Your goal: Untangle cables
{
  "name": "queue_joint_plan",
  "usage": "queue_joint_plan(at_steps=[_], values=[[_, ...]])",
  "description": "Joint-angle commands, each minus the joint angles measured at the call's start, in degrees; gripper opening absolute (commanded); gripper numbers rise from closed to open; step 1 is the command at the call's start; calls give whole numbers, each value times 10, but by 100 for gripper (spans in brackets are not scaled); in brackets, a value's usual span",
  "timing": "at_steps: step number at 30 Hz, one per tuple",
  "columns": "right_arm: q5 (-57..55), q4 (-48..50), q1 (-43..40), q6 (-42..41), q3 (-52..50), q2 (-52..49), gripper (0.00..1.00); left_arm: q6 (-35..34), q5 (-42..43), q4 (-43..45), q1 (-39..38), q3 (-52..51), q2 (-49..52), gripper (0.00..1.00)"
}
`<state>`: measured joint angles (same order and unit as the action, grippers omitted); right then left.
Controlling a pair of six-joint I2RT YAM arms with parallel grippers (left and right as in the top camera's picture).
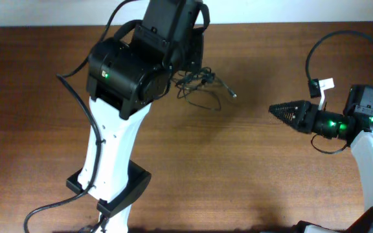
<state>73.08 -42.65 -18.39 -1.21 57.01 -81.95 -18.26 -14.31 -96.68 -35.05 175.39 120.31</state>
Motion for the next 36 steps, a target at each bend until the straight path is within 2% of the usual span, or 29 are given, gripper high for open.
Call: queue_joint_plan(at_steps=[1, 2, 4, 6, 8, 10, 12, 15, 17, 21, 22, 25, 31, 36], values=[[-13, 5, 1, -85, 8, 9, 82, -2, -117, 2, -23, -17, 6, 0], [-8, 5, 1, -85, 8, 9, 82, -3, -118, 1, -23, -23, 10, 0], [-3, 4, 1, -85, 8, 9, 82, 38, -24, 0, -23, -41, 15, 0], [-15, -1, 1, -91, 8, 9, 71, 67, 38, 3, -24, -69, 16, 0], [-37, -11, 1, -114, 8, 9, 63, 66, 44, 9, -24, -95, 16, 0], [-50, -25, 1, -139, 8, 9, 47, 72, 58, 17, -23, -122, 16, 0], [-50, -36, 2, -143, 8, 9, 43, 122, 103, 40, -24, -146, 16, 0], [-52, -64, 8, -148, 8, 9, 35, 237, 211, 74, -24, -172, 16, 0], [-80, -78, 15, -195, 8, 9, 31, 294, 263, 86, -24, -183, 16, 0], [-151, -77, 37, -301, 7, 9, 32, 321, 307, 103, -25, -189, 16, 0], [-166, -77, 44, -328, 7, 9, 36, 321, 312, 107, -25, -189, 16, 0], [-200, -42, 69, -407, 7, 9, 40, 321, 313, 108, -25, -189, 16, 0], [-200, 84, 118, -519, 7, 9, 49, 321, 313, 101, -34, -189, 16, 0], [-216, 123, 165, -570, 7, 9, 49, 321, 312, 101, -36, -190, 16, 0]])
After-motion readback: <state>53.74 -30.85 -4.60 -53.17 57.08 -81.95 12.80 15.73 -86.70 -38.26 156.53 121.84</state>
